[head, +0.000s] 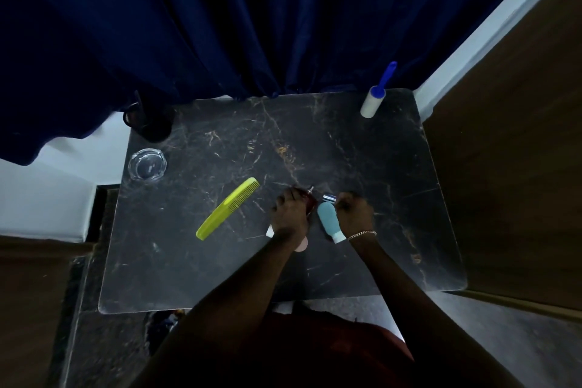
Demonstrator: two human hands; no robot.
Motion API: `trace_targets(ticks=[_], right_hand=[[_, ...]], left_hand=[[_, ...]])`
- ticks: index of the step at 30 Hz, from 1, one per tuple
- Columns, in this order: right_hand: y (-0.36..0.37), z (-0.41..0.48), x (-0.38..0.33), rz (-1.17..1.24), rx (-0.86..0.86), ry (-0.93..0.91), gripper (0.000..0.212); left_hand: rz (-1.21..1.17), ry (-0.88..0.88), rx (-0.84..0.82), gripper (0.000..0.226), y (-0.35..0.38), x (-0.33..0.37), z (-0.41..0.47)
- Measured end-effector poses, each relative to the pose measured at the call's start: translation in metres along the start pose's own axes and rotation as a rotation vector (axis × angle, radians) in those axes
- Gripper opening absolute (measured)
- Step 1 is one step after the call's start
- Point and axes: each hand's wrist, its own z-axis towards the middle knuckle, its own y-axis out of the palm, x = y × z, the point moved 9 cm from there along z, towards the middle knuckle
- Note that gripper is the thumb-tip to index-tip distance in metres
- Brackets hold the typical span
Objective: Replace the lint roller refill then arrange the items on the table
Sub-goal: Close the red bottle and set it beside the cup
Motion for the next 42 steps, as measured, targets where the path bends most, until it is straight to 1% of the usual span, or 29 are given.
trace_targets(ticks=[2, 4, 6, 10, 13, 17, 21, 26, 28, 30, 31, 32, 33, 34, 35, 36, 39, 42], right_hand=[[-0.001, 0.004, 0.004, 0.046, -0.002, 0.030, 0.018], [-0.005, 0.008, 0.006, 0.109, 0.022, 0.062, 0.019], [-0.005, 0.014, 0.005, 0.120, 0.024, 0.072, 0.019], [0.001, 0.029, -0.004, 0.091, -0.056, 0.080, 0.018], [0.008, 0.035, -0.018, -0.024, -0.106, 0.029, 0.031], [0.021, 0.039, -0.027, -0.204, -0.182, 0.029, 0.046], [0.028, 0.043, -0.031, -0.258, -0.226, 0.014, 0.045], [0.023, 0.047, -0.037, -0.232, -0.211, -0.005, 0.041], [0.018, 0.050, -0.038, -0.141, -0.178, 0.018, 0.032], [0.013, 0.054, -0.035, 0.076, -0.167, 0.103, 0.025], [0.013, 0.055, -0.033, 0.258, -0.182, 0.174, 0.024], [0.016, 0.053, -0.032, 0.505, -0.225, 0.276, 0.023], [0.023, 0.047, -0.035, 0.784, -0.298, 0.392, 0.021], [0.028, 0.041, -0.042, 1.007, -0.372, 0.460, 0.021], [0.030, 0.036, -0.050, 1.158, -0.439, 0.482, 0.022], [0.029, 0.033, -0.058, 1.260, -0.493, 0.482, 0.022], [0.021, 0.021, -0.079, 1.381, -0.585, 0.421, 0.021], [0.011, 0.013, -0.095, 1.355, -0.598, 0.282, 0.023]], left_hand=[[-0.045, -0.016, 0.020, 0.071, -0.002, -0.002, 0.002], [-0.093, -0.028, 0.039, 0.069, -0.007, -0.005, 0.004], [-0.147, -0.026, 0.052, 0.074, -0.013, -0.009, 0.006], [-0.234, -0.010, 0.116, 0.090, -0.036, -0.021, 0.007], [-0.350, -0.004, 0.189, 0.093, -0.052, -0.033, 0.001], [-0.587, -0.033, 0.255, 0.087, -0.066, -0.054, -0.016], [-0.730, -0.050, 0.275, 0.080, -0.069, -0.070, -0.031], [-0.780, -0.040, 0.290, 0.082, -0.072, -0.078, -0.041], [-0.813, -0.040, 0.289, 0.082, -0.072, -0.079, -0.045], [-0.867, -0.039, 0.279, 0.085, -0.074, -0.078, -0.049], [-0.889, -0.042, 0.271, 0.087, -0.075, -0.078, -0.051], [-0.903, -0.042, 0.263, 0.090, -0.076, -0.077, -0.052], [-0.907, -0.037, 0.254, 0.093, -0.076, -0.076, -0.053], [-0.904, -0.031, 0.244, 0.097, -0.076, -0.075, -0.054], [-0.894, -0.024, 0.236, 0.099, -0.076, -0.073, -0.055], [-0.881, -0.018, 0.229, 0.100, -0.077, -0.072, -0.056], [-0.874, -0.007, 0.217, 0.097, -0.082, -0.067, -0.061], [-0.868, 0.017, 0.207, 0.095, -0.086, -0.064, -0.067]])
